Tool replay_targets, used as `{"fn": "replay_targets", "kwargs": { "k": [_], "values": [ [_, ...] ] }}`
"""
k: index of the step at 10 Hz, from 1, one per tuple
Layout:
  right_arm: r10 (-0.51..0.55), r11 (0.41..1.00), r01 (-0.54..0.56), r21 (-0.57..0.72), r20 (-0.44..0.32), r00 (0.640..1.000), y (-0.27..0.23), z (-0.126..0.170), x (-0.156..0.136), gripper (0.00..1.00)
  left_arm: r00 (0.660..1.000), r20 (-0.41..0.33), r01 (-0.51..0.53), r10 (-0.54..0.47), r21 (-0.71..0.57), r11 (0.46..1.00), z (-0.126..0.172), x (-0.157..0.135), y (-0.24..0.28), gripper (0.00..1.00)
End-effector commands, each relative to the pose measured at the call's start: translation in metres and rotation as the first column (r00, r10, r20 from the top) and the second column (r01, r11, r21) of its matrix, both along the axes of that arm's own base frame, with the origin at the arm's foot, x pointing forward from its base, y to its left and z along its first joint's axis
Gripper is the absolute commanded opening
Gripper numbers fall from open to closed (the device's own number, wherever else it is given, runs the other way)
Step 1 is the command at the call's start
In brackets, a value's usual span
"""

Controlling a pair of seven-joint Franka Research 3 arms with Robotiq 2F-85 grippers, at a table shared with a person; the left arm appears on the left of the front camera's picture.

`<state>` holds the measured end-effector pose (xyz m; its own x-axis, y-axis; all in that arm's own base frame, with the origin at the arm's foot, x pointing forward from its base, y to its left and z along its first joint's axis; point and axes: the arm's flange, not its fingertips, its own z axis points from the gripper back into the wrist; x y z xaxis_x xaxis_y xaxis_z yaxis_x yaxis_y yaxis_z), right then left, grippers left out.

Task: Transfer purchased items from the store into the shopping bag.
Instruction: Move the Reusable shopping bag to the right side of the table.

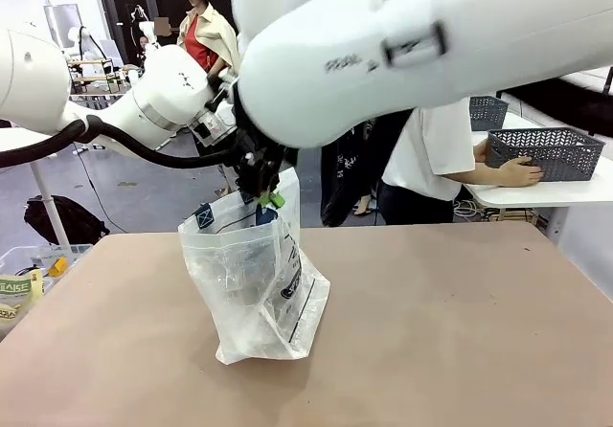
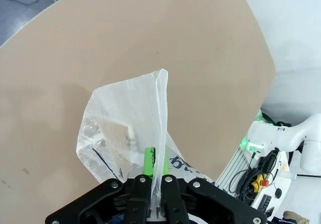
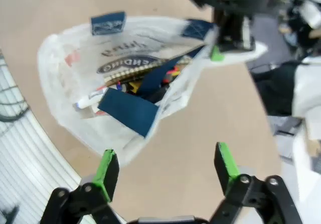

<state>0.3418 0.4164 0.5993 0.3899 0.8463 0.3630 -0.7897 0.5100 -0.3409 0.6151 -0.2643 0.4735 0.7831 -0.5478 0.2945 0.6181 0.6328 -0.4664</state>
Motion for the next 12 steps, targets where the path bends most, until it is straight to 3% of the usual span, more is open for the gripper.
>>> {"fn": "replay_targets", "kwargs": {
  "k": [1,2,4,6,7,10,12],
  "values": [
    [-0.140,0.983,0.136,0.126,0.025,0.990,-0.048,0.016,-0.007,1.00,1.000,0.000,-0.020,0.020,0.033,0.999,0.003,0.000,-0.002,0.00],
    [-0.225,0.956,0.219,0.196,0.010,0.974,-0.075,0.038,-0.001,1.00,1.000,0.003,-0.013,0.012,0.036,0.999,0.005,0.004,-0.005,0.00],
    [-0.389,0.895,0.381,0.232,-0.012,0.921,-0.137,0.050,0.016,1.00,1.000,0.020,-0.020,0.019,0.047,0.999,0.006,-0.002,-0.008,0.00],
    [-0.572,0.769,0.579,0.272,-0.113,0.813,-0.226,0.043,0.047,1.00,1.000,0.012,-0.022,0.021,0.072,0.997,0.007,-0.004,-0.012,0.00],
    [-0.676,0.658,0.703,0.270,-0.200,0.709,-0.276,0.031,0.064,1.00,0.999,0.024,-0.028,0.025,0.096,0.995,0.008,-0.005,-0.014,0.00],
    [-0.702,0.522,0.803,0.288,-0.389,0.597,-0.372,-0.024,0.068,1.00,0.999,0.029,-0.041,0.038,0.126,0.991,0.010,-0.007,-0.018,0.00],
    [-0.715,0.440,0.845,0.305,-0.450,0.535,-0.415,-0.063,0.051,1.00,0.999,0.026,-0.039,0.035,0.145,0.989,0.010,-0.004,-0.022,0.00]
  ]
}}
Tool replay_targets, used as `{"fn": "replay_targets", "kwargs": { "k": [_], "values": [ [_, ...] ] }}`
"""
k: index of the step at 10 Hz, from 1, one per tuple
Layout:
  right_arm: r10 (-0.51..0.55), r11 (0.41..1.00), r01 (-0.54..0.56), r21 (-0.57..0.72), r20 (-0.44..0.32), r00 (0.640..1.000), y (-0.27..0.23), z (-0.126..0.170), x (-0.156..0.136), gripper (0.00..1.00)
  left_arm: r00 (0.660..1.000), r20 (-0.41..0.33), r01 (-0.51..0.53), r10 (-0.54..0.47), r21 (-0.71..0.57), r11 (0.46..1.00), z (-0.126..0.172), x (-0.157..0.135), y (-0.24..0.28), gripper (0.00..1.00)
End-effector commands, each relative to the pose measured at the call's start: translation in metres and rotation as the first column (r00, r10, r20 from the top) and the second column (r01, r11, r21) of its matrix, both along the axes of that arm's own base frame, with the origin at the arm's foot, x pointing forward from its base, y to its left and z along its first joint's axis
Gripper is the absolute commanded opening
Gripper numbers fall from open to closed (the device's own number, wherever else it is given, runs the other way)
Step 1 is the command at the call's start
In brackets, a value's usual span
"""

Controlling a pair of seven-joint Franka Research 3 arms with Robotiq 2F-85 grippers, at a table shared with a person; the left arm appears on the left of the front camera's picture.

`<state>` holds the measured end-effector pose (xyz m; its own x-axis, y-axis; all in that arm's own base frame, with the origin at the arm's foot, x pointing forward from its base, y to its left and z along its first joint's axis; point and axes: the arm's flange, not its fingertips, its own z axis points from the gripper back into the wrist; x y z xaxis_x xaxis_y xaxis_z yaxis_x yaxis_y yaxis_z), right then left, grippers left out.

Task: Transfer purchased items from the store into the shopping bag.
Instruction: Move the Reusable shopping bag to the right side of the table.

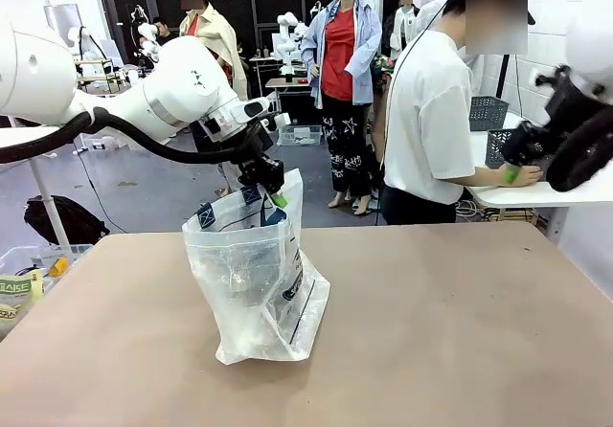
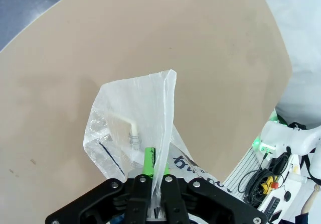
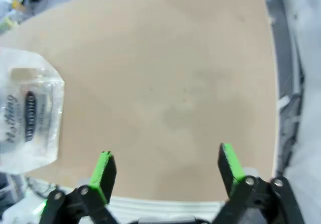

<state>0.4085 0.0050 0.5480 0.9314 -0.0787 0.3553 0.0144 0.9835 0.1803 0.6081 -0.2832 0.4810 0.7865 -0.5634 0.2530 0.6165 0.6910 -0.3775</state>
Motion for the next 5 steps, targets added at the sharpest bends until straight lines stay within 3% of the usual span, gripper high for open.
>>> {"fn": "replay_targets", "kwargs": {
  "k": [1,2,3,4,5],
  "values": [
    [-0.034,0.997,0.031,0.069,0.037,0.999,-0.018,-0.024,-0.024,1.00,1.000,0.002,-0.023,0.023,0.047,0.999,0.003,0.004,-0.005,0.00],
    [-0.050,0.995,0.046,0.093,0.041,0.998,-0.027,-0.032,-0.031,1.00,1.000,0.003,-0.024,0.024,0.051,0.998,0.003,0.005,-0.006,0.00],
    [-0.049,0.992,0.043,0.120,0.049,0.998,-0.022,-0.036,-0.029,1.00,0.998,0.050,-0.028,0.025,0.071,0.997,0.004,0.007,-0.009,0.00],
    [-0.054,0.997,0.054,0.059,-0.004,0.999,-0.025,-0.027,-0.020,1.00,0.995,0.083,-0.058,0.049,0.111,0.992,0.009,0.002,-0.010,0.00],
    [-0.054,0.997,0.054,0.059,-0.004,0.999,-0.025,-0.027,-0.020,1.00,0.992,0.113,-0.078,0.062,0.148,0.986,0.015,-0.006,-0.008,0.00]
  ]
}}
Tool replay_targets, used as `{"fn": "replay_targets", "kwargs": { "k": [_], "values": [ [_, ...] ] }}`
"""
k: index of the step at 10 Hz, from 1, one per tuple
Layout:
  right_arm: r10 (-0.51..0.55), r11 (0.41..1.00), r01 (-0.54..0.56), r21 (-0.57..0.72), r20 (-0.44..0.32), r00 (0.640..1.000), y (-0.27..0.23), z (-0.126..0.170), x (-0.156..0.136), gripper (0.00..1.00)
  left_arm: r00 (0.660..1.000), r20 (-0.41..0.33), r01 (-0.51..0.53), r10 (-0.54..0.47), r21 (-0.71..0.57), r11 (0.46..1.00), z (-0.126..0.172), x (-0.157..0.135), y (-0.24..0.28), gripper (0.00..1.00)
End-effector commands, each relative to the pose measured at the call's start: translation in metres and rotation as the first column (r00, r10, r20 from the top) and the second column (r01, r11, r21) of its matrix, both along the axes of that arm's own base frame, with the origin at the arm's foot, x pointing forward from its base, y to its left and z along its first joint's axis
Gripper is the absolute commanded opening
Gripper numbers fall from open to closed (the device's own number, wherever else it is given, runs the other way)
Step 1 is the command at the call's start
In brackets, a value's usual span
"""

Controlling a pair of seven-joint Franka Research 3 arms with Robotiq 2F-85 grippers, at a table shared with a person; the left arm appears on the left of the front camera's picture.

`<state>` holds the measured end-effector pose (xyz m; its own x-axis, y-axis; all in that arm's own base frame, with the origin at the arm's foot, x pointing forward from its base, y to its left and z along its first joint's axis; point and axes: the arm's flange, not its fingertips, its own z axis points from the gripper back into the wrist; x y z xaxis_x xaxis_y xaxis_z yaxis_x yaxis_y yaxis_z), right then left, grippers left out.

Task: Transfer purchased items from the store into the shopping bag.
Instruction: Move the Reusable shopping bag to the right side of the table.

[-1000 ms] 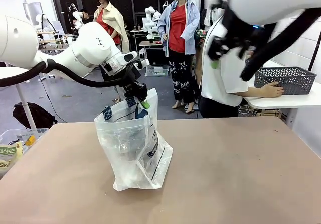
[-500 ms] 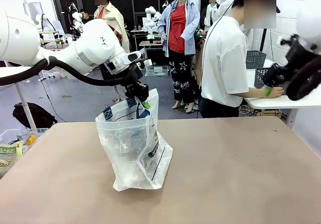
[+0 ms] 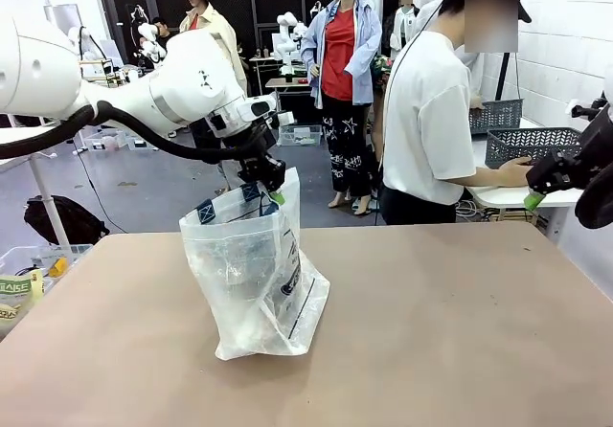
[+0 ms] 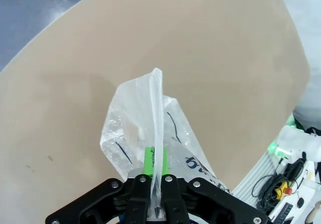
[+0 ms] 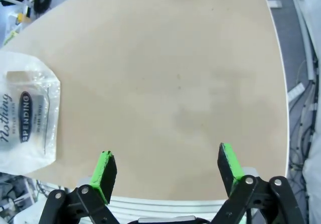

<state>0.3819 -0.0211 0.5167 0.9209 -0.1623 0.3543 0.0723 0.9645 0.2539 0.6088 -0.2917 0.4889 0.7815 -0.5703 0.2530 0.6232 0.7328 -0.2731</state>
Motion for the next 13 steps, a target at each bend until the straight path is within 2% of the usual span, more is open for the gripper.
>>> {"fn": "replay_targets", "kwargs": {
  "k": [1,3,5,6,7,9,10,13],
  "values": [
    [0.007,1.000,-0.007,-0.016,-0.011,1.000,0.001,0.004,0.006,1.00,0.995,0.059,-0.081,0.077,0.084,0.993,0.016,-0.015,0.008,0.00],
    [0.007,1.000,-0.007,-0.016,-0.011,1.000,0.001,0.004,0.006,1.00,0.974,0.101,-0.208,0.201,0.068,0.976,0.038,-0.024,0.049,0.00],
    [0.007,1.000,-0.007,-0.016,-0.011,1.000,0.001,0.004,0.006,1.00,0.904,0.179,-0.404,0.388,0.066,0.912,0.071,-0.045,0.100,0.00],
    [0.007,1.000,-0.007,-0.016,-0.011,1.000,0.001,0.004,0.006,1.00,0.872,0.231,-0.459,0.431,0.082,0.885,0.091,-0.054,0.128,0.00],
    [0.007,1.000,-0.007,-0.016,-0.011,1.000,0.001,0.004,0.006,1.00,0.831,0.231,-0.535,0.506,0.082,0.841,0.108,-0.062,0.160,0.00],
    [0.007,1.000,-0.007,-0.016,-0.011,1.000,0.001,0.004,0.006,1.00,0.727,0.175,-0.683,0.664,0.074,0.727,0.131,-0.067,0.228,0.00],
    [0.007,1.000,-0.007,-0.016,-0.011,1.000,0.001,0.004,0.006,1.00,0.693,0.183,-0.717,0.698,0.066,0.694,0.138,-0.064,0.251,0.00],
    [0.007,1.000,-0.007,-0.016,-0.011,1.000,0.001,0.004,0.006,1.00,0.649,0.160,-0.760,0.743,0.089,0.644,0.129,-0.046,0.307,0.00]
  ]
}}
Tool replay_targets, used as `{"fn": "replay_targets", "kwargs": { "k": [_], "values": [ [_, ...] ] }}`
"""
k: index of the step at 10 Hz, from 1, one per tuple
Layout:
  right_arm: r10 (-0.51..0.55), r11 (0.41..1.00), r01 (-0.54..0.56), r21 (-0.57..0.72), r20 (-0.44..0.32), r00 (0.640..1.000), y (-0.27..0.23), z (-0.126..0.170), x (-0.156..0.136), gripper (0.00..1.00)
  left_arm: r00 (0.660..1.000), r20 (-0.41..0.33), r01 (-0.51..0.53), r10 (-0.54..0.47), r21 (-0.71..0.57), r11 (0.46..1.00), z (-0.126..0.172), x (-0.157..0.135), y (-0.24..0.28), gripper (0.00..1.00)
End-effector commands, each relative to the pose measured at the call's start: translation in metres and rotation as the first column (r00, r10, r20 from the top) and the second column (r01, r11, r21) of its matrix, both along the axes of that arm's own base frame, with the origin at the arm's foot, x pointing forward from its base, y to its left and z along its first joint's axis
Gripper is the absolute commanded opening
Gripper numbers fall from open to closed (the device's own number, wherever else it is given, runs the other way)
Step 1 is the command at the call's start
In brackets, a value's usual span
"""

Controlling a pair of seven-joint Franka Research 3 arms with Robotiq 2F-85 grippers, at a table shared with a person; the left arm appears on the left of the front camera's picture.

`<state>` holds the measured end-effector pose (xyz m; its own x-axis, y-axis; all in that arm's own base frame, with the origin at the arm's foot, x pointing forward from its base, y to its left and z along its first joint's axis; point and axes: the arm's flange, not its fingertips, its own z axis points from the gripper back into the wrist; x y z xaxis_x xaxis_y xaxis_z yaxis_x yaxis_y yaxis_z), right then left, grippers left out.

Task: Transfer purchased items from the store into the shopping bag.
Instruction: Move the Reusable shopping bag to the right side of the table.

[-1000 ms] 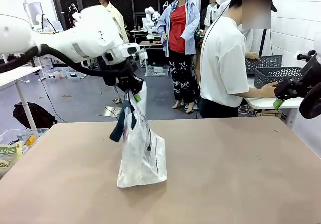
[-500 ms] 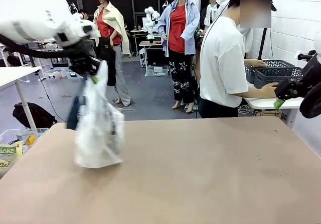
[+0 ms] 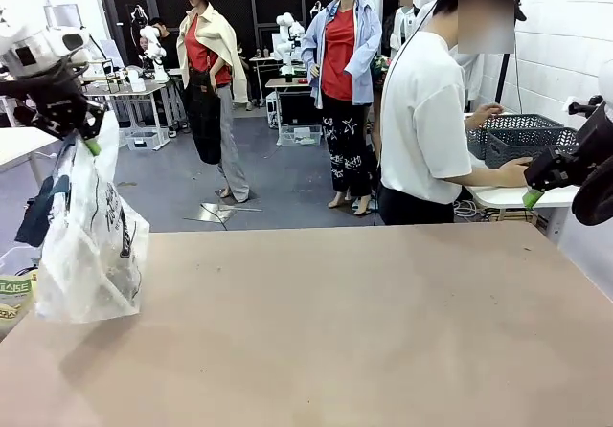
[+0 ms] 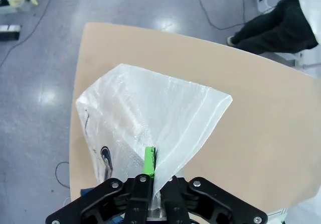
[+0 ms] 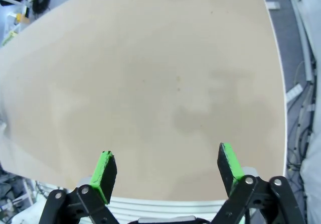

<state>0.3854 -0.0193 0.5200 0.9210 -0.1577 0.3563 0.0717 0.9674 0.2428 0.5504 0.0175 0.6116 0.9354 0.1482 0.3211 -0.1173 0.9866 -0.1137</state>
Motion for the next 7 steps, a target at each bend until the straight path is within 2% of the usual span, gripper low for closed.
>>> {"fn": "replay_targets", "kwargs": {
  "k": [1,3,5,7],
  "values": [
    [0.007,1.000,-0.007,-0.004,-0.011,1.000,-0.001,0.001,0.003,1.00,0.999,-0.006,-0.033,0.033,-0.009,0.999,-0.002,0.014,0.010,0.00],
    [0.007,1.000,-0.007,-0.004,-0.011,1.000,-0.001,0.001,0.003,1.00,0.995,-0.061,-0.075,0.072,-0.045,0.996,-0.015,0.015,0.026,0.00],
    [0.007,1.000,-0.007,-0.004,-0.011,1.000,-0.001,0.001,0.003,1.00,0.992,-0.072,-0.106,0.101,-0.076,0.991,-0.019,0.018,0.034,0.00],
    [0.007,1.000,-0.007,-0.004,-0.011,1.000,-0.001,0.001,0.003,1.00,0.990,-0.065,-0.128,0.123,-0.084,0.988,-0.017,0.015,0.034,0.40]
  ]
}}
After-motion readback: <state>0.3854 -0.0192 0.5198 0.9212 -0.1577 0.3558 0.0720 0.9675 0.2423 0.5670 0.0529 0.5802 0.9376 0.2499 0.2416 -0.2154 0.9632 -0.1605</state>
